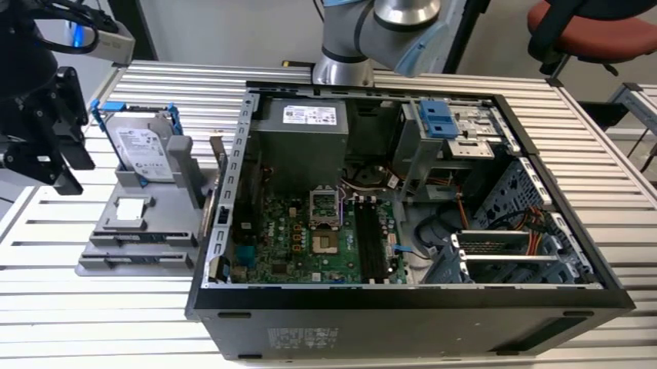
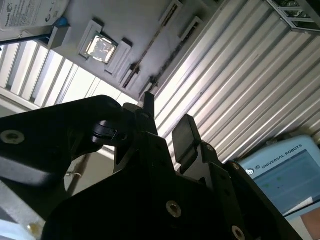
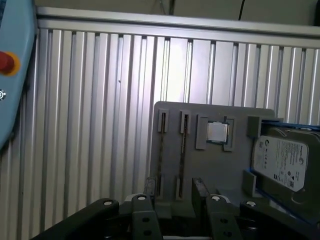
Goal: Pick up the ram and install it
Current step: 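Pick up the ram and move it above insertion slot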
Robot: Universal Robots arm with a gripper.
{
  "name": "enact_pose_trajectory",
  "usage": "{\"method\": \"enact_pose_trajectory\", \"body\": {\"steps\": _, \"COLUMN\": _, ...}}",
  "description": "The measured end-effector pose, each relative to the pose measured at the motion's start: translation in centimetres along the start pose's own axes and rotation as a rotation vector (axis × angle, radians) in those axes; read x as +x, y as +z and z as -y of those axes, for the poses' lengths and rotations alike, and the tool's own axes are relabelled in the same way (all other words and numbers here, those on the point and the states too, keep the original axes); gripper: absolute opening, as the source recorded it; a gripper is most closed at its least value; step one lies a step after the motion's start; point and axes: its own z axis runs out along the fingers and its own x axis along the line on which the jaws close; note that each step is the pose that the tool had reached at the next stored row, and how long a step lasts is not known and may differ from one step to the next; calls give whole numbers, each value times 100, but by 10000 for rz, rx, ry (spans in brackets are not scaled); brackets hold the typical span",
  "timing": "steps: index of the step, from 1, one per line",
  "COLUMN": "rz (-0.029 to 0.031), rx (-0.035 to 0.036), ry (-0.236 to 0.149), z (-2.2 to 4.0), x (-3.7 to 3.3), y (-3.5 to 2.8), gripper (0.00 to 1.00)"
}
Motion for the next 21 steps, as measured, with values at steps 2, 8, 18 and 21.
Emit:
{"method": "enact_pose_trajectory", "body": {"steps": 2, "rz": 1, "rx": 1, "ry": 25, "z": 0, "x": 0, "y": 23, "gripper": 100}}
{"method": "enact_pose_trajectory", "body": {"steps": 8, "rz": 1, "rx": 18, "ry": 75, "z": 2, "x": 1, "y": 84, "gripper": 100}}
{"method": "enact_pose_trajectory", "body": {"steps": 18, "rz": 3, "rx": 27, "ry": 198, "z": 4, "x": 2, "y": 172, "gripper": 100}}
{"method": "enact_pose_trajectory", "body": {"steps": 21, "rz": 4, "rx": 28, "ry": 222, "z": 4, "x": 2, "y": 199, "gripper": 100}}
